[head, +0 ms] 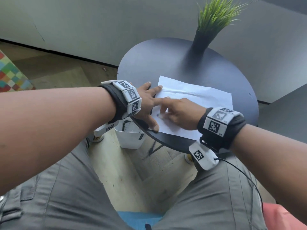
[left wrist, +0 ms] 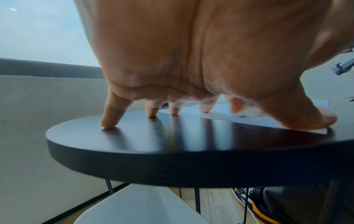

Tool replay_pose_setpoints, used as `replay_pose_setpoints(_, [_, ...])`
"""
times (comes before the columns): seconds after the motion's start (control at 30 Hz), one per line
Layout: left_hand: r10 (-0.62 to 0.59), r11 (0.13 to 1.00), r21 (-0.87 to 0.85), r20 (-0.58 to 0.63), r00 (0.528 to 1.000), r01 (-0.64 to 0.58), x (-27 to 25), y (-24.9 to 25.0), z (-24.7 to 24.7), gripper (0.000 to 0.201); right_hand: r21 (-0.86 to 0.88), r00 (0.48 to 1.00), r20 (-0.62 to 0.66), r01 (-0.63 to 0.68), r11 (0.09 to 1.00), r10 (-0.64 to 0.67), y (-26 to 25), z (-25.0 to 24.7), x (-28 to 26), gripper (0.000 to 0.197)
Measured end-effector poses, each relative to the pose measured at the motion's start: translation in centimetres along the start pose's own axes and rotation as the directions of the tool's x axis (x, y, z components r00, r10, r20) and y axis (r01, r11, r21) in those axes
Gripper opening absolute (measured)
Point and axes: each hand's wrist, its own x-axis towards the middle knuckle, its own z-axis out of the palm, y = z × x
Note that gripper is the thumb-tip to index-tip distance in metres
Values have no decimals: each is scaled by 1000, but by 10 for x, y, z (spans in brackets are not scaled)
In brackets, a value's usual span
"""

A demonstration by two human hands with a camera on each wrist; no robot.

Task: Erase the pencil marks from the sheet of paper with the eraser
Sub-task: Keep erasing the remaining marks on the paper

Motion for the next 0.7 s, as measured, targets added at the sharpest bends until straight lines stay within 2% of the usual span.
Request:
replay_pose_setpoints(0.1, [2, 1000, 29, 5, 1000, -2, -4, 6, -6, 111, 18, 982, -132, -137, 990, 139, 13, -8, 2, 20])
replay_pose_setpoints(0.13, [0, 999, 42, 3, 1000, 0, -5, 7, -7, 110, 3, 986, -121, -116, 993, 116, 9, -6, -1, 20])
replay_pose_setpoints(0.23, [-14, 998, 59, -4, 1000, 14, -8, 9, -7, 112, -52, 998, 35, 55, 997, -53, -9, 12, -17, 15])
replay_pose_setpoints(0.27, [-22, 998, 51, -5, 1000, 22, -8, 9, -7, 113, -43, 997, 52, 51, 998, -49, -10, 14, -21, 14])
replay_pose_setpoints(0.33, [-49, 999, 18, -12, 999, 50, -8, 10, -5, 116, 0, 995, -6, -99, 995, 99, 4, 8, -22, 20])
replay_pose_setpoints(0.4, [-95, 995, 15, -39, 995, 96, -7, 10, 0, 118, 67, 958, -74, -271, 960, 275, 26, -1, -22, 22])
replay_pose_setpoints(0.47, [-108, 993, 35, -95, 990, 111, -7, 8, 5, 120, 146, 922, -110, -354, 924, 370, 41, -4, -24, 22])
replay_pose_setpoints(0.53, [-23, 998, 55, -150, 988, 32, -6, 4, 10, 116, 175, 913, -120, -367, 914, 390, 46, -2, -24, 21])
replay_pose_setpoints(0.6, [87, 995, 66, -151, 985, -78, -6, 1, 11, 108, 195, 909, -125, -371, 908, 398, 45, -1, -22, 20])
replay_pose_setpoints(0.7, [129, 990, 79, -134, 983, -119, -4, -1, 10, 102, 198, 906, -132, -373, 906, 402, 43, -4, -20, 18])
